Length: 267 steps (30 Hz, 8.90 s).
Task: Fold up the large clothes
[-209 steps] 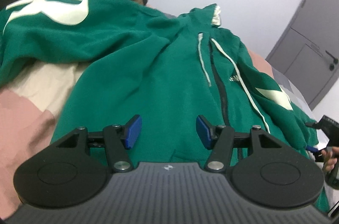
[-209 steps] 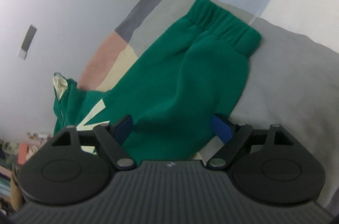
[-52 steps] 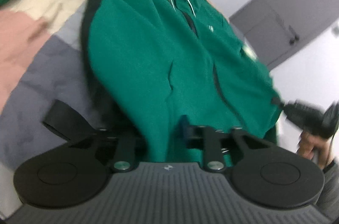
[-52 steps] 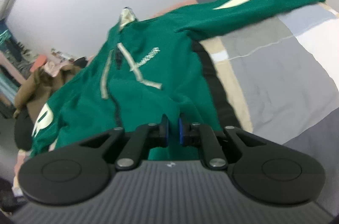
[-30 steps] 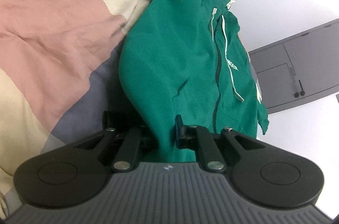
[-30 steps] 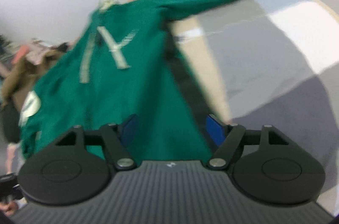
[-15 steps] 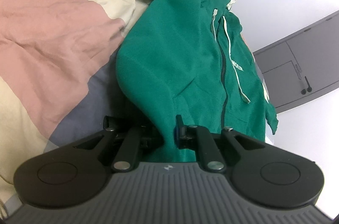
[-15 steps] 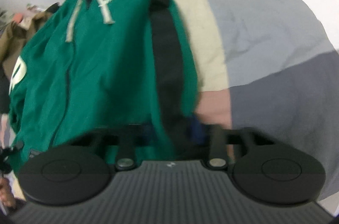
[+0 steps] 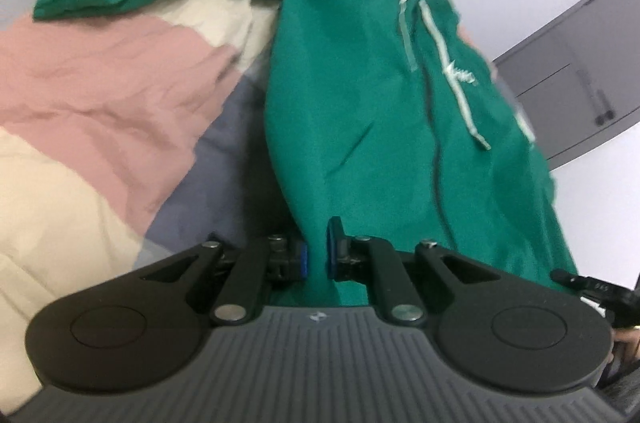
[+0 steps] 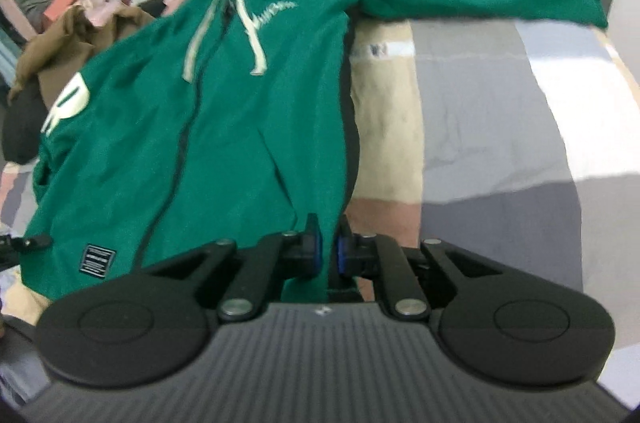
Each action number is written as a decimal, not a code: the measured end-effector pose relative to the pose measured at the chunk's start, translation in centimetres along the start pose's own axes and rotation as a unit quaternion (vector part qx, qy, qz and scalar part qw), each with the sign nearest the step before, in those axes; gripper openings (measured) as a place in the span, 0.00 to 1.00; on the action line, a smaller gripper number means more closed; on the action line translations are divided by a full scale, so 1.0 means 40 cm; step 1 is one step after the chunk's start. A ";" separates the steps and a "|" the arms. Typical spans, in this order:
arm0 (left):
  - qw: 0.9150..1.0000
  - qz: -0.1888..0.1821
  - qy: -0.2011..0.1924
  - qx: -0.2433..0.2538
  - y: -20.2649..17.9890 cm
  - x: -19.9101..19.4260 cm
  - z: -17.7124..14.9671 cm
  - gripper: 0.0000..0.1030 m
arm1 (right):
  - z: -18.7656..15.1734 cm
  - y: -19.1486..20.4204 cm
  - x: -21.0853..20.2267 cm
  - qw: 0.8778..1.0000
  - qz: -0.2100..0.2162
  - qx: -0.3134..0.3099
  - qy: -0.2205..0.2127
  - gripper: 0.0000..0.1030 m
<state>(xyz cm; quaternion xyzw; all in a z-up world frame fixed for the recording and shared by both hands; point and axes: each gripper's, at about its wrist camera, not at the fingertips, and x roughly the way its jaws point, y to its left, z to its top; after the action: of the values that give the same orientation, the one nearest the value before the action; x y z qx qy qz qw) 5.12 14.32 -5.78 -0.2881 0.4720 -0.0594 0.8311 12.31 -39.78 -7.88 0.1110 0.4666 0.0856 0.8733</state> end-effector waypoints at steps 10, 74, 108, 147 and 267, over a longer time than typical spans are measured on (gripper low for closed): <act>0.999 0.034 0.007 0.017 -0.002 0.020 -0.014 0.16 | -0.044 -0.037 0.133 0.997 -0.041 0.047 0.042 0.13; 0.983 -0.002 -0.088 0.162 -0.245 0.249 -0.017 0.65 | 0.191 -0.353 0.284 0.942 0.019 0.283 -0.181 0.83; 0.982 0.072 -0.110 0.134 -0.298 0.438 0.151 0.65 | 0.689 -0.776 0.317 0.877 -0.156 0.209 -0.403 0.08; 0.962 -0.097 -0.255 0.019 -0.039 0.106 0.159 0.65 | 0.038 0.681 0.370 0.869 -0.009 -0.428 -0.248 0.10; 0.949 0.204 -0.236 0.045 0.206 -0.005 0.343 0.67 | -0.016 0.503 0.384 0.980 0.061 -0.154 -0.111 0.57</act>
<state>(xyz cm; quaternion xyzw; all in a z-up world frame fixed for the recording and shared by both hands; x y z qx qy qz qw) 14.84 27.01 -4.71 -0.1539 0.3083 0.1599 0.9251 19.31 -16.50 -14.93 0.0117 0.3407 0.1967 0.9193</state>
